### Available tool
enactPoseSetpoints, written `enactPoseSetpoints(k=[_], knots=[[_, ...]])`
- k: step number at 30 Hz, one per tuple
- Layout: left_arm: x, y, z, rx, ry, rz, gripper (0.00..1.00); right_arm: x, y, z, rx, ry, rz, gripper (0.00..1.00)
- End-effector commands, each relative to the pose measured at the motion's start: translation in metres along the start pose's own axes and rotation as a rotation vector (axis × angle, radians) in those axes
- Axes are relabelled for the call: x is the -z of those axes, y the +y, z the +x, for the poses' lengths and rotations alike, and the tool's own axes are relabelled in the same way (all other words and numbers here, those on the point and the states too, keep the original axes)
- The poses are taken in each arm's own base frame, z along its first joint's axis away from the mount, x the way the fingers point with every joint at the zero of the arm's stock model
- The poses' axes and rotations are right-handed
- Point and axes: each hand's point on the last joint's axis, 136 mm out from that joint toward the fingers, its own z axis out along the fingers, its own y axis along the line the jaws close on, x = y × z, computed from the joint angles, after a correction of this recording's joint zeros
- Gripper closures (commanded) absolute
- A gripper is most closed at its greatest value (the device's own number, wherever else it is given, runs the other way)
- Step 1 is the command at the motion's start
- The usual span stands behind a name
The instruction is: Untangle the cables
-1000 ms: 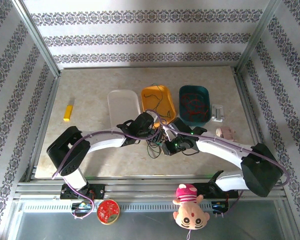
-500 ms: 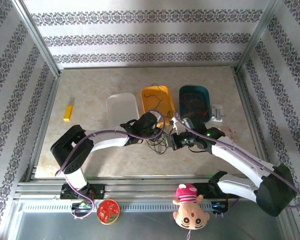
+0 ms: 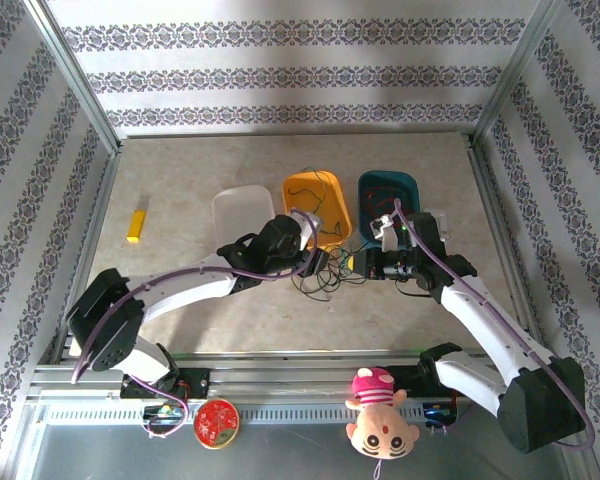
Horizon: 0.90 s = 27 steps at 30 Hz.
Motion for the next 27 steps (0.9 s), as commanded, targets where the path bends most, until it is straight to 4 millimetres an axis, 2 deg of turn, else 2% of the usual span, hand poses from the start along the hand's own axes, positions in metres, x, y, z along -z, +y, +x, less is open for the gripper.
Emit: enactPoseSetpoints(k=[1,9,15,20,22,27], knots=[[0.005,-0.034,0.000,-0.047,-0.002,0.179,0.36,-0.004,0.003,0.001,-0.027,0.015,-0.045,1.00],[-0.014,-0.060,0.022,-0.015,0.080,0.348,0.37,-0.004,0.007,-0.013,-0.074,-0.006,-0.084,1.00],[-0.019,-0.063,0.033,-0.008,0.104,0.383,0.37,-0.007,0.006,-0.019,-0.128,-0.009,-0.119,1.00],[-0.029,-0.064,0.034,0.005,0.098,0.388,0.38,-0.008,0.006,-0.021,-0.147,-0.010,-0.133,1.00],[-0.035,-0.061,0.034,0.012,0.086,0.374,0.40,-0.007,0.008,-0.023,-0.158,-0.016,-0.148,1.00],[-0.047,-0.059,0.032,0.032,0.056,0.364,0.52,-0.004,0.011,-0.026,-0.177,-0.033,-0.174,1.00]])
